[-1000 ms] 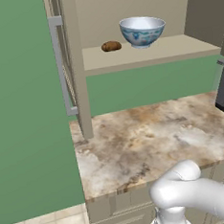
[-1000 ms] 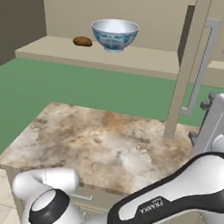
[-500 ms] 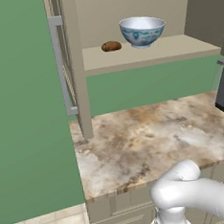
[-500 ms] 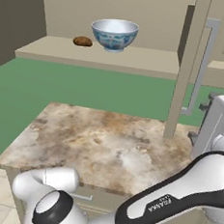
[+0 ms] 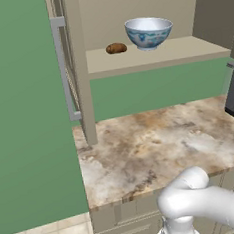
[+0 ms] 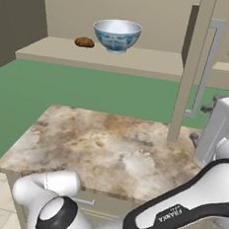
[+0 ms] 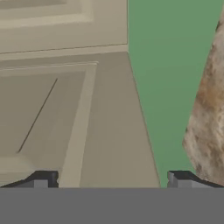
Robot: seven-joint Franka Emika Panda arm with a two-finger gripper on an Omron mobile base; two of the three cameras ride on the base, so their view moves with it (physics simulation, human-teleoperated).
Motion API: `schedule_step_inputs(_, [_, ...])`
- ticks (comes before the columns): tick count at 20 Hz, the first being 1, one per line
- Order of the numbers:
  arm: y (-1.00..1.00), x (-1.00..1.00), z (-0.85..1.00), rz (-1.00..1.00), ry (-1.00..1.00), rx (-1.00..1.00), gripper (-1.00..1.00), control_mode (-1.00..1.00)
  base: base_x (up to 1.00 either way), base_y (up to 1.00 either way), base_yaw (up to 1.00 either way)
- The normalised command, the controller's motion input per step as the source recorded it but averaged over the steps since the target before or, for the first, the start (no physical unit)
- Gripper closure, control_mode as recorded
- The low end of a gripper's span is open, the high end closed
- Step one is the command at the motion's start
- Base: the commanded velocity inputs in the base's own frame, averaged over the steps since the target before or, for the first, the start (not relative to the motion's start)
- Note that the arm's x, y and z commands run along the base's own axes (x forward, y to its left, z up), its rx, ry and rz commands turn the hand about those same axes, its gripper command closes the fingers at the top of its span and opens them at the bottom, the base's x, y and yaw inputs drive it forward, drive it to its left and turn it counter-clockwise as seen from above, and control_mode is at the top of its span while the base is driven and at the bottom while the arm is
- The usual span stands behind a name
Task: Pick the mug and place it in the sink. Pick the bowl and place it in the open cabinet and then close the cabinet.
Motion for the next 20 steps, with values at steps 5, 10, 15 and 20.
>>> schedule_step_inputs(5, [0.46, -0.22, 0.02, 0.09, -0.10, 0.00, -1.00, -1.00, 0.00, 0.00, 0.00])
schedule_step_inputs(10, [0.58, -0.17, 0.07, 0.10, -0.12, 0.00, -1.00, -1.00, 0.00, 0.00, 0.00])
schedule_step_inputs(15, [0.59, -0.03, 0.02, 0.08, -0.11, 0.00, -1.00, -1.00, 0.00, 0.00, 0.00])
schedule_step_inputs(20, [0.65, 0.02, 0.00, 0.02, -0.07, -0.03, -1.00, -1.00, 0.00, 0.00, 0.00])
